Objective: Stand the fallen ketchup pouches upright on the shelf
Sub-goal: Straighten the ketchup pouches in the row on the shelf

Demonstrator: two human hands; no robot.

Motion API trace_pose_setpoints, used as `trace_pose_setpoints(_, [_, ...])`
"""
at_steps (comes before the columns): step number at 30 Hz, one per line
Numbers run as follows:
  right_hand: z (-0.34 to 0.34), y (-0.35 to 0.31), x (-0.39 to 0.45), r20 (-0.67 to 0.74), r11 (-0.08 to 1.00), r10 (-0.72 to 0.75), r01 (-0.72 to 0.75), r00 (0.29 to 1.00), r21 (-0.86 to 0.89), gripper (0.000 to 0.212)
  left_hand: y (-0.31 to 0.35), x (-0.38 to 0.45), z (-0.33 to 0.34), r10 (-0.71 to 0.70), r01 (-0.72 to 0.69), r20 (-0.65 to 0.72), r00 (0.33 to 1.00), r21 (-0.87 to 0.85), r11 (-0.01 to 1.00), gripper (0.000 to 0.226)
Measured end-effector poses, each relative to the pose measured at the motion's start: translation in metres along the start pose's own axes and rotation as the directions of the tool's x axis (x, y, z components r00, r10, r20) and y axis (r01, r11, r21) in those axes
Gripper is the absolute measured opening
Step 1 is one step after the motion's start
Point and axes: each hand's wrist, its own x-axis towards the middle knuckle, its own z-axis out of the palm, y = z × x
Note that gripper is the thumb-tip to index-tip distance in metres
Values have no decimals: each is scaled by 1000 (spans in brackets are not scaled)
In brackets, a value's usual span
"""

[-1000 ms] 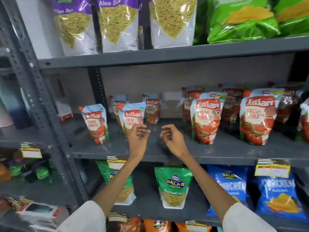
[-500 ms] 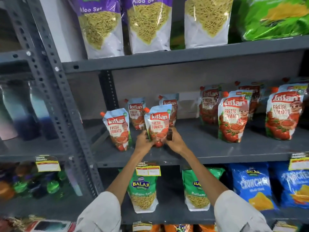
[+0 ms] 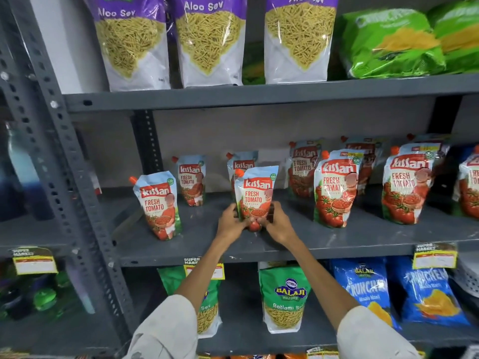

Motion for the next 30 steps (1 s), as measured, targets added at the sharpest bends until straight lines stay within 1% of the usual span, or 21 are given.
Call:
trace_pose_setpoints(2, [1,-2,-5,-57,1000,-17,16,998,-11,56,0,-1,-1,-7,6,24,1000,22,1000,54])
trace_pose_setpoints(4, [6,-4,-15,-208,995,-85,72,974,-71,64,-1,-7,-8,5,-7,30,1000,41,999,64])
trace_pose_setpoints(6, [14,-7,-27,-378,981,-190,160,906,-108,58,-4,-15,-21,45,-44,-8,999,55,998,69])
trace_pose_setpoints(7, [18,-10,-33,-430,974,-227,207,874,-92,51,-6,-19,-28,68,-66,-35,997,57,996,67])
trace_pose_setpoints(8, [26,-16,-36,-444,966,-249,252,861,-51,45,-8,-24,-40,95,-90,-69,993,60,994,60])
trace_pose_setpoints(9, [34,-22,-38,-429,958,-265,285,864,-19,39,-9,-29,-52,126,-120,-106,986,62,991,51])
trace_pose_setpoints(11, [57,-39,-38,-344,940,-325,342,881,-10,26,-9,-40,-79,185,-175,-195,963,67,982,33])
trace_pose_setpoints(14, [93,-65,-29,-203,916,-383,399,901,45,17,-13,-55,-119,219,-205,-371,902,78,976,21])
trace_pose_setpoints(15, [111,-78,-27,-136,919,-375,387,917,75,19,-17,-60,-138,219,-200,-437,872,90,976,21])
trace_pose_setpoints(17, [135,-93,-20,17,938,-334,330,943,102,33,-26,-63,-163,218,-185,-514,830,115,976,26])
trace_pose_setpoints(19, [160,-109,-17,147,950,-301,281,942,137,52,-38,-64,-189,213,-159,-554,805,144,977,33])
trace_pose_setpoints(20, [169,-114,-16,190,951,-297,271,936,150,57,-41,-63,-197,185,-128,-559,808,139,982,39])
trace_pose_setpoints(21, [178,-118,-16,213,951,-295,264,932,164,60,-45,-61,-205,138,-86,-546,826,120,989,47])
trace_pose_setpoints(22, [183,-120,-16,224,954,-278,240,934,182,60,-48,-57,-209,77,-36,-507,859,89,995,56])
trace_pose_setpoints(24, [184,-117,-14,236,960,-232,183,944,214,58,-51,-52,-208,-41,44,-378,925,-2,999,69])
trace_pose_setpoints(25, [196,-121,-11,209,962,-208,162,956,218,58,-55,-43,-219,-63,59,-284,957,-25,998,71])
trace_pose_setpoints(26, [199,-122,-10,208,966,-191,146,959,214,58,-56,-39,-223,-69,66,-213,975,-22,998,67])
trace_pose_setpoints(27, [198,-123,-9,214,968,-191,148,958,202,59,-55,-36,-224,-72,71,-169,983,-12,997,60])
trace_pose_setpoints(28, [197,-122,-9,229,969,-195,151,954,195,60,-55,-34,-225,-68,70,-152,986,5,998,53])
trace_pose_setpoints(30, [195,-120,-9,243,972,-194,154,950,174,61,-53,-33,-223,-59,64,-154,986,25,998,50])
